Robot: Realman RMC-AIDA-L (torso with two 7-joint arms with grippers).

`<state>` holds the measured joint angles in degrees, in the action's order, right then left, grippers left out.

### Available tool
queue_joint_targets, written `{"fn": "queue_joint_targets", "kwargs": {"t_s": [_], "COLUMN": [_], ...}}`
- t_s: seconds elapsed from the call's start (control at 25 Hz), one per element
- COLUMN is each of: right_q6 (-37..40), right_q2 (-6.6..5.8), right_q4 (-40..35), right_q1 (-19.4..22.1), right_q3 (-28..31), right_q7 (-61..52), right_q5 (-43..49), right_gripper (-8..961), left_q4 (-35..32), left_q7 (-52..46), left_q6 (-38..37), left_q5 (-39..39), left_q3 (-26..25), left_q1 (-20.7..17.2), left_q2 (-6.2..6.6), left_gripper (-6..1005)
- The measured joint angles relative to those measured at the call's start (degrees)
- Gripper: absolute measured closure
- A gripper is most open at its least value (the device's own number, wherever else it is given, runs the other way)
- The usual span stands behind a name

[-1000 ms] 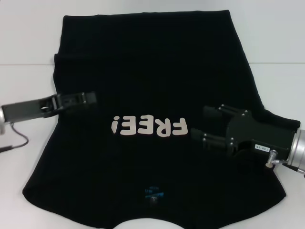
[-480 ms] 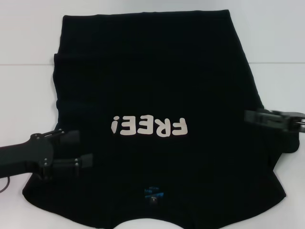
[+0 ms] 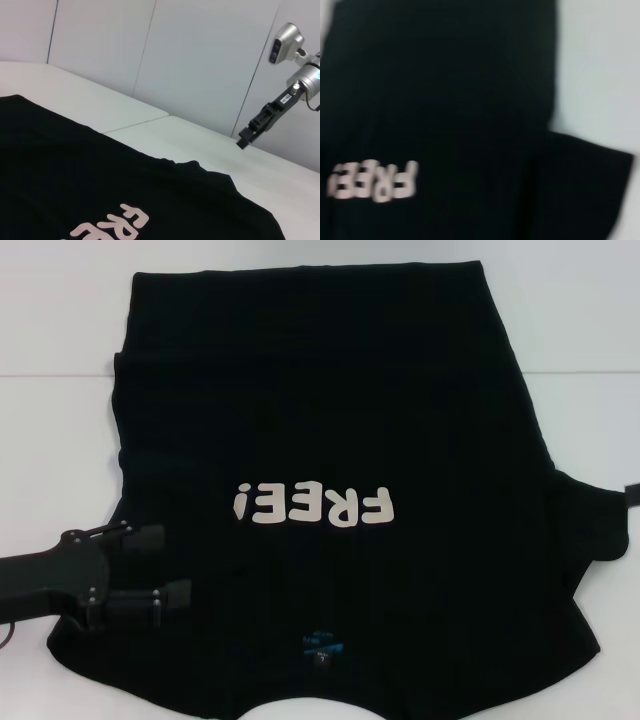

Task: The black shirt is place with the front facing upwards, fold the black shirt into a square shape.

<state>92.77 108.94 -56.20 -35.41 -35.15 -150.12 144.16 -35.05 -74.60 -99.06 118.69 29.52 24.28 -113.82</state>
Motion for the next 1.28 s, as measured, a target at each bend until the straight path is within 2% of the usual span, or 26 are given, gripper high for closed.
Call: {"fn": "queue_joint_targets", "kwargs": {"t_s": [0.12, 0.32, 0.68, 0.96, 1.28], "right_q6": [1.1, 0.5, -2.9, -6.3, -7.7], "right_q2": [0.59, 1.13, 0.47, 0.02, -1.53], "right_q4": [0.6, 4.6, 12.6, 16.9, 21.8], "right_q1": [-3.3, -5.4, -6.0, -5.6, -5.6], "right_q3": [2.0, 1.7, 2.6, 4.4, 6.2], "right_q7": [-1.5, -2.2, -2.3, -3.0, -3.8], "right_q5": [7.7, 11.7, 11.2, 6.3, 6.0], "right_gripper": [147, 147, 146, 146, 147], "left_q4": [0.0, 0.1, 0.3, 0.1, 0.2], "left_q7": [0.1, 0.1, 0.2, -0.2, -1.5], "left_q6": [0.1, 0.4, 0.6, 0.6, 1.5], "left_q5": [0.0, 0.1, 0.1, 0.0, 0.0], "left_q3": [0.0, 0.0, -0.1, -0.2, -0.1], "left_q1": [0.1, -0.1, 0.4, 0.4, 0.6], "left_q2": [0.0, 0.0, -0.04, -0.17, -0.17], "left_gripper": [47, 47, 48, 48, 48]}}
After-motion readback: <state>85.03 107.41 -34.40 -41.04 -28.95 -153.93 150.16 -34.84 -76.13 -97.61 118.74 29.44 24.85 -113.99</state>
